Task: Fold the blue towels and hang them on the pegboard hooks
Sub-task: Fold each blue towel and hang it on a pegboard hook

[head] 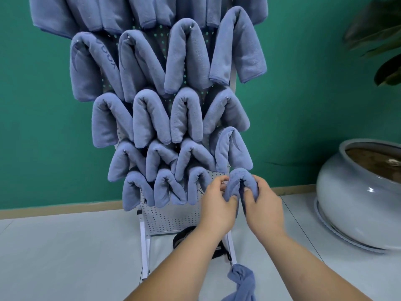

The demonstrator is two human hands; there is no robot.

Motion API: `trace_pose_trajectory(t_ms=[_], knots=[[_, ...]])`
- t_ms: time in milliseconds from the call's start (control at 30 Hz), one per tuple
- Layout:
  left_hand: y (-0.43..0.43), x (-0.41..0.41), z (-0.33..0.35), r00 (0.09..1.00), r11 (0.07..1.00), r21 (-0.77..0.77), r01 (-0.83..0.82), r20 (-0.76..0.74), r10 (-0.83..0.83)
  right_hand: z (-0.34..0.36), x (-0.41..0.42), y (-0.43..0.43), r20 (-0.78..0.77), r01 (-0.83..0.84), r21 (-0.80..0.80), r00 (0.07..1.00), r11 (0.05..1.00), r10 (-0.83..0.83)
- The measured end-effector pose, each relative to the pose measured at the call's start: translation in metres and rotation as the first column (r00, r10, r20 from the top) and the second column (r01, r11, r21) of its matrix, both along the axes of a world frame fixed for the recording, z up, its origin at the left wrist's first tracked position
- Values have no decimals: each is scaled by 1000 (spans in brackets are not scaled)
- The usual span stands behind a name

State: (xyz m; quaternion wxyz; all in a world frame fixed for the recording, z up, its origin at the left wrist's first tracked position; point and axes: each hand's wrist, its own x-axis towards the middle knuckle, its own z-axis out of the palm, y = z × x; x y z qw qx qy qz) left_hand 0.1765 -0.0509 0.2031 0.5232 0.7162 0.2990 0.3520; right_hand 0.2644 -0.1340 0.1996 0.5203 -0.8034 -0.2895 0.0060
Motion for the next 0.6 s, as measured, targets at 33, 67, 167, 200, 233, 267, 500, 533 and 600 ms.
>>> trace_pose_trajectory(t_ms=[33, 67, 167, 200, 233, 267, 500, 533, 600], knots=[[5, 7, 3, 1000, 999, -25, 21, -15, -21, 0, 7, 0, 27, 10, -2, 1000, 1000, -10], [11, 12, 5, 998, 998, -42, 41, -41, -43, -1, 15, 1, 49, 16, -7, 999, 1000, -15], [33, 21, 13, 982, 994, -65, 91, -161, -101, -6, 34, 5, 97, 16, -25, 995, 1000, -13], [40, 22, 15, 977, 994, -62, 85, -189, -95, -7, 37, 9, 115, 10, -31, 993, 999, -6], [45, 22, 15, 976, 996, -53, 69, -204, -78, -7, 38, 13, 141, -2, -36, 990, 999, 7], [49, 21, 14, 976, 998, -35, 51, -210, -57, -8, 38, 18, 179, -15, -35, 984, 999, 21], [52, 30, -2, 980, 990, 101, -97, -163, 113, 10, 45, 57, 352, -92, -9, 932, 996, 89], [54, 34, -5, 975, 983, 124, -137, -158, 156, 13, 51, 63, 340, -88, -10, 936, 996, 86], [56, 39, -8, 960, 956, 184, -227, -126, 252, 13, 63, 72, 314, -64, -36, 947, 997, 72]])
